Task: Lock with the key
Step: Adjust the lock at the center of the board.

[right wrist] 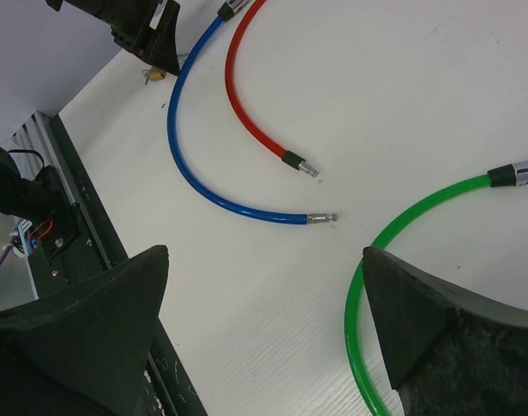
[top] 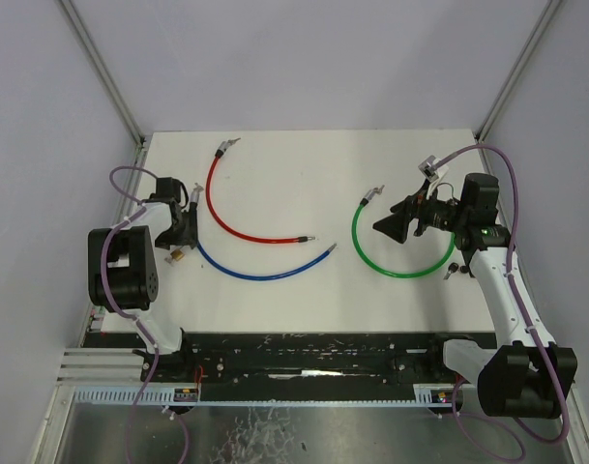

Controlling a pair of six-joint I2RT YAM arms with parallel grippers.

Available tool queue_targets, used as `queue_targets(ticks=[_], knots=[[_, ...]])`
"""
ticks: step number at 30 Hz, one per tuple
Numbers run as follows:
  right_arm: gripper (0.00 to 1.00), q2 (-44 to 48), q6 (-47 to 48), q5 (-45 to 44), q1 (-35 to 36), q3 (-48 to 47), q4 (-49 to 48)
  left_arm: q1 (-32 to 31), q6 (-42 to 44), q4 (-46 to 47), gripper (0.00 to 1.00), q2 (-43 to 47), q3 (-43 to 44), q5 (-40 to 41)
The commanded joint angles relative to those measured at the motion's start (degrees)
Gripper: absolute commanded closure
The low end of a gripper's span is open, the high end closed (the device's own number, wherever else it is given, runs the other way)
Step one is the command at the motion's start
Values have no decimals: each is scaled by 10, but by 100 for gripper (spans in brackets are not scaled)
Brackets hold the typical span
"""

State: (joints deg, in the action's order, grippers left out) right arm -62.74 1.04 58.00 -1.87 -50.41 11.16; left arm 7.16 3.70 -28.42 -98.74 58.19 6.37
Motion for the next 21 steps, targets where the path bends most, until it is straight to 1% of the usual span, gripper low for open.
queue_targets(ticks=[1, 3, 11, 15, 17, 21], knots=[[0, 5, 2, 10, 5, -28, -8, 6, -7, -17, 38, -15, -12, -28], [0, 5, 1, 11, 5, -28, -7, 7, -12, -25, 39, -16, -11, -43], [0, 6, 0, 13, 5, -30, -6, 7, -46, -53, 55, -7, -5, -111], [0, 8, 1, 12, 4, -31, -6, 8, -66, -58, 59, 2, -5, -119], [0, 9, 0, 13, 5, -31, -6, 7, -86, -61, 64, -3, -3, -112], [0, 9, 0, 12, 4, -31, -5, 8, -118, -66, 69, -20, 2, -108]])
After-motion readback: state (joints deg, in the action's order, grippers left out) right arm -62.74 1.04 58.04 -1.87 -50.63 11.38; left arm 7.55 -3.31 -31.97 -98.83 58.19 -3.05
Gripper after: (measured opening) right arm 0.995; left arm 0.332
